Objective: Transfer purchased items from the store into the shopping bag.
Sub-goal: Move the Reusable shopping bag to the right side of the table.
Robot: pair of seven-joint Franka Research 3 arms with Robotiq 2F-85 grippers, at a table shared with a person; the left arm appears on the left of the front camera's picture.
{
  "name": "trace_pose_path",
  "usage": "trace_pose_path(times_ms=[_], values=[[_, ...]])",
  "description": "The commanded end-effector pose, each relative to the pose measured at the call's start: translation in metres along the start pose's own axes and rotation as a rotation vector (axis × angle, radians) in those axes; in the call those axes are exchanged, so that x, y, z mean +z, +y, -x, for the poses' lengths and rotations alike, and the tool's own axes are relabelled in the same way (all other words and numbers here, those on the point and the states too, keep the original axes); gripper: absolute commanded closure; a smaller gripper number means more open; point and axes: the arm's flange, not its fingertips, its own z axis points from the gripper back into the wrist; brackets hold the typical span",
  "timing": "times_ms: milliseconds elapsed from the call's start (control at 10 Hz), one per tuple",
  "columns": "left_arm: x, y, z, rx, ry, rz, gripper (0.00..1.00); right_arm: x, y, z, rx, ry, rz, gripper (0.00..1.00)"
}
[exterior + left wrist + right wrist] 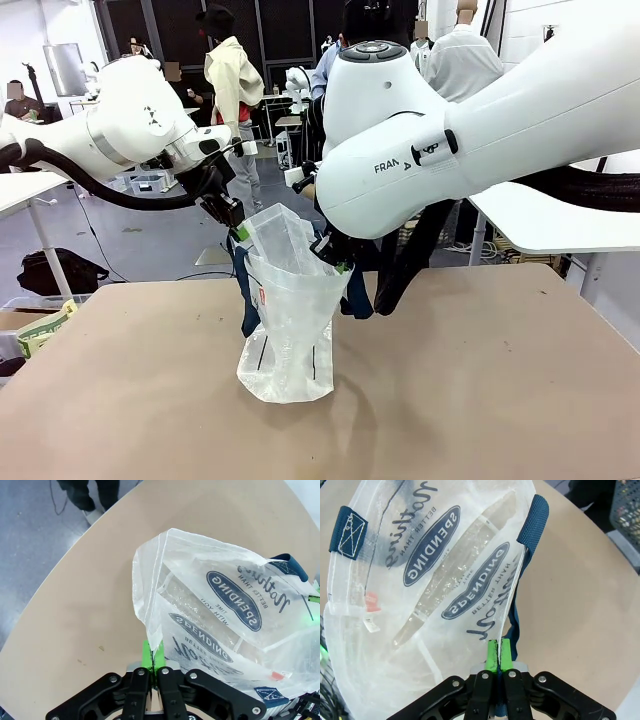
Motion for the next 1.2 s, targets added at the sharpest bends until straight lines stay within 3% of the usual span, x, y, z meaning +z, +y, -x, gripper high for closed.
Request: trace_pose_path(times_ms=[0,1100], values=[[0.0007,-0.0003,0.0049,0.003,-0.003,-0.013,1.00,0.0020,-0.0007,0.0008,-0.001,-0.005,-0.006,1.00],[0.0007,-0.0003,0.0049,0.003,-0.003,-0.013,1.00,0.0020,-0.0007,0.0008,-0.001,-0.005,-0.006,1.00]])
